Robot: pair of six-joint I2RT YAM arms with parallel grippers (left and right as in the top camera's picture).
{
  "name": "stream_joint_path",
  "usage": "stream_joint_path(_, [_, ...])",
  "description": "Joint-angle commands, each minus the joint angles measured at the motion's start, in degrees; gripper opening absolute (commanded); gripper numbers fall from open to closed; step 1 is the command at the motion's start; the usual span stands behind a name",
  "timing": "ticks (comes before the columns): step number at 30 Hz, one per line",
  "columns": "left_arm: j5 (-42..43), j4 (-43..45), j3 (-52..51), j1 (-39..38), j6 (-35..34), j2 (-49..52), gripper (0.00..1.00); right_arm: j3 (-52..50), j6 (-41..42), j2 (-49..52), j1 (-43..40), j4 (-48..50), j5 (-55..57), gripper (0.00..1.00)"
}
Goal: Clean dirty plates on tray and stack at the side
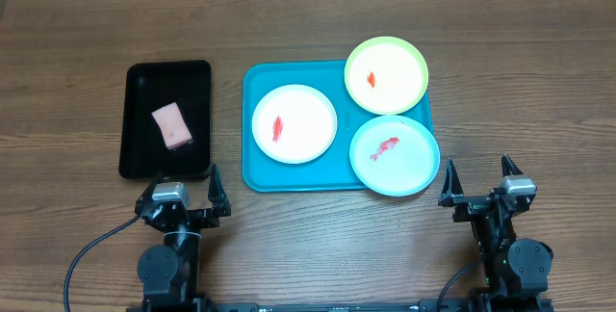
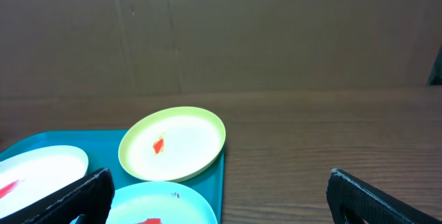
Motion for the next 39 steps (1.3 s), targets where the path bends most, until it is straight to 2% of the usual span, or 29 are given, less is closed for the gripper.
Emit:
stream_joint_path(1, [0.72, 0.07, -0.22, -0.20, -0.63, 0.04, 1.00, -0.59, -0.37, 0.17, 0.17, 0.52, 0.33, 1.00])
stream_joint_path(22, [1.25, 0.20, -0.20, -0.20, -2.14, 0.04, 1.00, -0.59, -0.17, 0.17, 0.17, 0.35, 0.31, 1.00])
stream_joint_path(28, [4.13, 0.13, 0.83, -0.20, -2.12, 0.04, 1.00, -0.59, -0.04, 0.17, 0.17, 3.02, 0.31, 1.00])
stream_joint_path(39, [4.11, -2.80, 5.20, -0.20, -2.10, 0.09, 1.00, -0.57, 0.63, 0.17, 0.17, 5.97, -1.62, 1.00])
